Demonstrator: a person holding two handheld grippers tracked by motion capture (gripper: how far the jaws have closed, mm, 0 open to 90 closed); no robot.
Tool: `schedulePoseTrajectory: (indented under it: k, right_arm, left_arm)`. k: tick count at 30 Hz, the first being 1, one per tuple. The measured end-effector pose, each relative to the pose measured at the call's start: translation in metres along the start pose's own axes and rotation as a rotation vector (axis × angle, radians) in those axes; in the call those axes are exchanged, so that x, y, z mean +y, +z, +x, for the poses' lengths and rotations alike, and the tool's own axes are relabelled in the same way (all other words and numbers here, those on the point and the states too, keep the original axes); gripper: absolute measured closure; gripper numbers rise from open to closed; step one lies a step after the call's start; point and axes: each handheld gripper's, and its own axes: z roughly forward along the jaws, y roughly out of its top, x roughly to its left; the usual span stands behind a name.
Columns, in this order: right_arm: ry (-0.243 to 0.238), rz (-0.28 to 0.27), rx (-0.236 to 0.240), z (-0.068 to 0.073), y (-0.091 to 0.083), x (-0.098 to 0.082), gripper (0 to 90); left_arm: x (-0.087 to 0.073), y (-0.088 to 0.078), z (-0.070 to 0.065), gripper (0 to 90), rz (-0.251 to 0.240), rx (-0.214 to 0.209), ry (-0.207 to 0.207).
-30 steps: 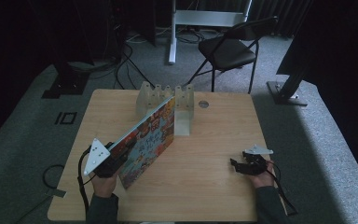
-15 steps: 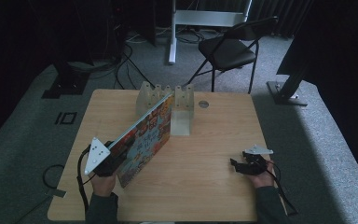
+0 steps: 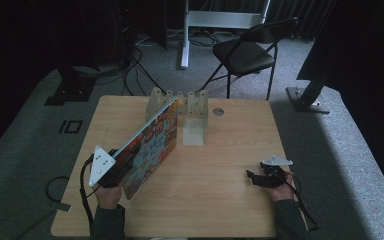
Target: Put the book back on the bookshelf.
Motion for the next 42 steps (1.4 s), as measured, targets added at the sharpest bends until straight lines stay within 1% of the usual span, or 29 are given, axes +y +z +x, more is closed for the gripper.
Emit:
schedulePoseTrajectory:
  k: [2, 6, 11, 16, 24, 31, 36, 39, 42]
  right_arm:
    - [0.000, 0.000, 0.000, 0.000, 0.000, 0.000, 28.1]
    - [-0.001, 0.000, 0.000, 0.000, 0.000, 0.000, 28.1]
    - [0.000, 0.000, 0.001, 0.000, 0.000, 0.000, 27.9]
    - [-0.001, 0.001, 0.002, 0.000, 0.000, 0.000, 27.6]
    - [-0.001, 0.002, 0.002, 0.000, 0.000, 0.000, 27.6]
    - [-0.001, 0.002, 0.002, 0.000, 0.000, 0.000, 27.6]
    - [-0.001, 0.002, 0.002, 0.000, 0.000, 0.000, 27.6]
    - [-0.001, 0.002, 0.002, 0.000, 0.000, 0.000, 27.6]
    - [-0.001, 0.001, 0.002, 0.000, 0.000, 0.000, 27.5]
  left_arm:
    - [0.000, 0.000, -0.001, 79.8, -0.009, 0.010, 0.001]
    - [0.001, 0.000, -0.002, 79.8, -0.010, 0.027, 0.003]
    - [0.002, 0.000, -0.004, 79.8, -0.026, 0.060, 0.008]
    - [0.004, -0.001, -0.001, 79.8, -0.033, 0.082, -0.005]
    - [0.005, -0.001, 0.002, 79.8, -0.032, 0.109, -0.004]
    - [0.004, 0.000, -0.003, 79.8, -0.048, 0.149, -0.005]
    - [0.007, 0.007, -0.005, 79.8, -0.036, 0.154, 0.008]
    - [0.007, 0.010, -0.005, 79.8, -0.033, 0.159, 0.005]
    - [0.007, 0.012, -0.005, 79.7, -0.033, 0.166, -0.006]
